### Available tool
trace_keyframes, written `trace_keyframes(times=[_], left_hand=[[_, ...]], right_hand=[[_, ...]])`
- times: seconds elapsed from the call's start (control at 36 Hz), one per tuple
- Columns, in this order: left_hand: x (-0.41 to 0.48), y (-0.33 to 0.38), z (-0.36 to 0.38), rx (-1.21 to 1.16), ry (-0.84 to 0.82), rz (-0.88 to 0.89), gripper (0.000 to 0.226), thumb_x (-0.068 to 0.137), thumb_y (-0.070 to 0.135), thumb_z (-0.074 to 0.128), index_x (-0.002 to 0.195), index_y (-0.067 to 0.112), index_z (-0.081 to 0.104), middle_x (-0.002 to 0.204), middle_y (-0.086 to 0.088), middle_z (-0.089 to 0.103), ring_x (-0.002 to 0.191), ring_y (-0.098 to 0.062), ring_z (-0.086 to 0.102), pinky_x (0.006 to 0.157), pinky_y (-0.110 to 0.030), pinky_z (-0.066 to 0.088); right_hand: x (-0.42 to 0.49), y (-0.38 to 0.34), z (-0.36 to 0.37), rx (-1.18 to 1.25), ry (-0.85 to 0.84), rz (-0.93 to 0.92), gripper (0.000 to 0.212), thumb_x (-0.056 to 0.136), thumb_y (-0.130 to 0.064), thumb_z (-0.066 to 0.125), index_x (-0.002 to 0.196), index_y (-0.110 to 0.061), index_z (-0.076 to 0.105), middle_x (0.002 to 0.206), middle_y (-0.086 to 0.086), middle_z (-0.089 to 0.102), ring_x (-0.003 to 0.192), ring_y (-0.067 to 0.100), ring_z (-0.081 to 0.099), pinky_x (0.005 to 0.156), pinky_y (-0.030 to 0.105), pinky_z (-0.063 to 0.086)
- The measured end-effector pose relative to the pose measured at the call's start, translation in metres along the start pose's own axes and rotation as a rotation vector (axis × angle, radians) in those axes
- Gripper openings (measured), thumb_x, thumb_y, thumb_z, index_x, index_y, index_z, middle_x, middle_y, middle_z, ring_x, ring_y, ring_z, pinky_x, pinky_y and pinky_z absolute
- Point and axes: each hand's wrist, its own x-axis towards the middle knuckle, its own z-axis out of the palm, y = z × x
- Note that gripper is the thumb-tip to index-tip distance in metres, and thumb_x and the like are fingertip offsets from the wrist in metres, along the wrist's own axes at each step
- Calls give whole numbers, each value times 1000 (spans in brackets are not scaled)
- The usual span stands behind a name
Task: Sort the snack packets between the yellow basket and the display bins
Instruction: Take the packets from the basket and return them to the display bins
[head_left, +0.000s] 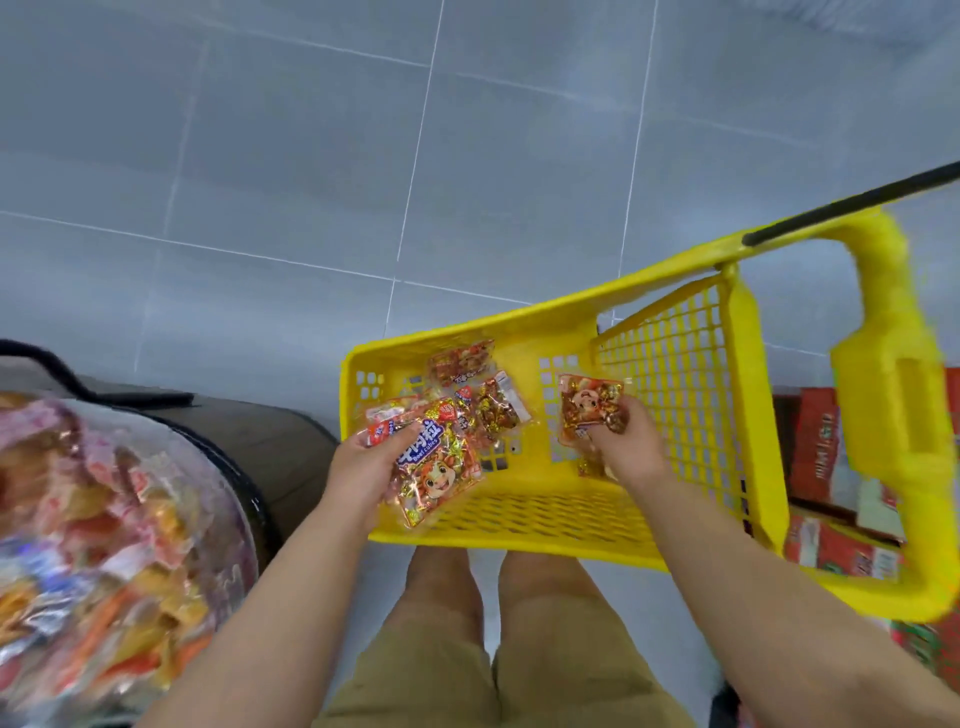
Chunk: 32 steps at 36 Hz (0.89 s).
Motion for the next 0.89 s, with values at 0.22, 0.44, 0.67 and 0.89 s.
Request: trace_keyframes(times=[0.22, 0.44, 0.67, 0.89], left_hand=[[-71, 28, -26, -48, 16, 123, 34, 70, 19, 83, 99, 7, 69, 93, -19, 73, 87, -36, 69, 81, -59, 54], [-137, 28, -43, -254, 107, 311, 15, 78, 14, 77, 89, 11, 68, 76, -4, 75, 70, -21, 71, 77, -42, 57], [-195, -28, -62, -516, 233, 372, 51, 78, 24, 77, 124, 15, 56, 107, -2, 72, 91, -20, 71, 71, -39, 59], [-255, -80, -123, -694, 359, 414, 54, 63, 32, 83, 110, 20, 58, 101, -2, 71, 85, -20, 71, 69, -37, 59]], right_hand=[[-82, -21, -46, 359, 31, -47, 33, 85, -5, 65, 117, -11, 57, 107, 7, 61, 85, 14, 59, 76, 32, 49], [-123, -96, -103, 761, -130, -217, 44, 84, -1, 65, 124, -10, 49, 109, 9, 61, 87, 13, 61, 69, 20, 49], [-167, -144, -106, 749, -556, -282, 30, 80, 12, 61, 98, -11, 57, 88, 8, 70, 72, 14, 68, 58, 20, 54], [-240, -154, -40, 657, -795, -217, 7, 89, -9, 60, 95, -11, 62, 75, 3, 74, 62, 16, 70, 47, 31, 54]])
